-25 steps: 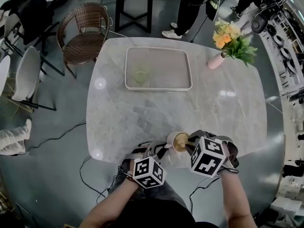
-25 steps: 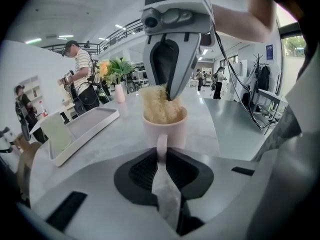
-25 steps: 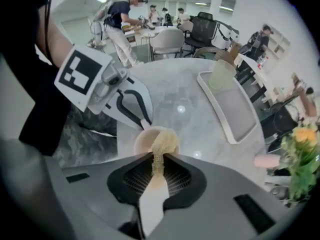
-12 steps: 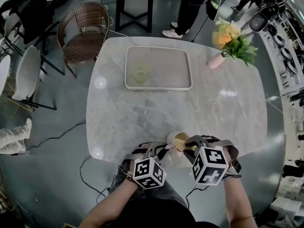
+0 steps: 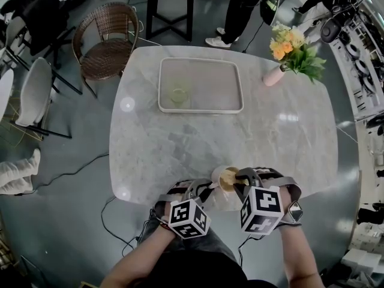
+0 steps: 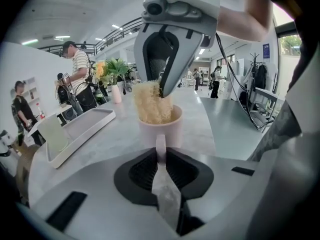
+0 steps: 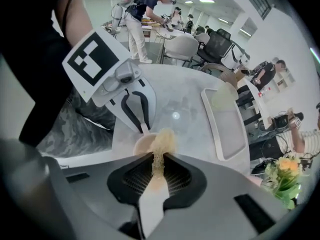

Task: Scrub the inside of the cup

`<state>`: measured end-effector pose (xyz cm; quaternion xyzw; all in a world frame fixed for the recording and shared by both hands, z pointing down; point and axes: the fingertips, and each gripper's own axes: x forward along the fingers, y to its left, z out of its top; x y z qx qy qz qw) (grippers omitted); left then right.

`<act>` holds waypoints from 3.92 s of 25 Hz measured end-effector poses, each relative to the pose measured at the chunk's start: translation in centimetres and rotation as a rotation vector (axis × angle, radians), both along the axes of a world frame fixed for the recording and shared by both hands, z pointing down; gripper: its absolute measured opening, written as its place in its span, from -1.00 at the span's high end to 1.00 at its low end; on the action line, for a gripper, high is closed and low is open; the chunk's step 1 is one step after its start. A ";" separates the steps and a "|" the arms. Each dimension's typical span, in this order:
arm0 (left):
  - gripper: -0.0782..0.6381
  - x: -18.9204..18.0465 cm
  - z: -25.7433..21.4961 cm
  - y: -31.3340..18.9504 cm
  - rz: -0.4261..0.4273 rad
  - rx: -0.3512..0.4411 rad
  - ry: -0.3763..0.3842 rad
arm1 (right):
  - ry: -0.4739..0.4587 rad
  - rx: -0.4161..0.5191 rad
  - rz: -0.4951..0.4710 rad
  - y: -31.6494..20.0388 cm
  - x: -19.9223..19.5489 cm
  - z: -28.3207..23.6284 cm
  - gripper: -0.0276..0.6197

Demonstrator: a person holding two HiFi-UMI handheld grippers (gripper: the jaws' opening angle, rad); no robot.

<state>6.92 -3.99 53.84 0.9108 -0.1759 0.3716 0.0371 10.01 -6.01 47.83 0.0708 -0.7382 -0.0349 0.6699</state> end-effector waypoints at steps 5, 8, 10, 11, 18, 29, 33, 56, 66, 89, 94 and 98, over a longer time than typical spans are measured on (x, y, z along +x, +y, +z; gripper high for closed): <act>0.61 0.0 0.0 -0.1 -0.006 0.001 -0.001 | -0.091 -0.063 0.022 0.6 -0.8 -0.4 0.73; 0.61 0.1 0.0 0.0 -0.001 0.000 0.000 | -0.065 -0.012 0.064 -0.7 0.2 0.8 0.73; 0.61 0.1 -0.1 0.1 0.004 0.000 0.001 | -0.012 0.043 0.079 -1.5 1.0 1.4 0.73; 0.61 0.1 -0.2 0.1 0.005 0.001 0.001 | 0.008 0.061 0.082 -1.6 1.2 1.6 0.73; 0.62 0.2 -0.3 -0.1 0.006 0.008 -0.004 | 0.049 -0.006 0.133 -0.3 1.0 1.8 0.73; 0.62 0.2 0.0 -0.2 0.002 -0.005 0.000 | 0.118 0.036 0.084 -0.9 0.8 5.2 0.73; 0.62 0.2 0.0 -0.1 0.004 -0.007 -0.002 | 0.106 -0.029 0.102 -0.4 0.4 6.1 0.73; 0.26 -0.8 -0.7 -0.1 0.028 0.015 -0.007 | -0.294 0.025 0.384 -0.2 1.0 -4.0 0.73; 0.37 -2.0 -4.1 -0.2 -0.053 0.073 0.079 | -0.465 0.157 0.485 1.8 1.7 -5.1 0.73; 0.75 0.4 -9.1 1.7 -0.248 0.020 0.287 | -0.627 0.249 0.510 7.1 4.5 -6.9 0.73; 0.75 0.7 -9.3 2.8 -0.264 0.034 0.284 | -0.645 0.261 0.488 8.0 4.8 -7.4 0.73; 0.75 1.0 -9.5 3.5 -0.275 0.044 0.284 | -0.659 0.270 0.484 8.7 5.2 -7.7 0.73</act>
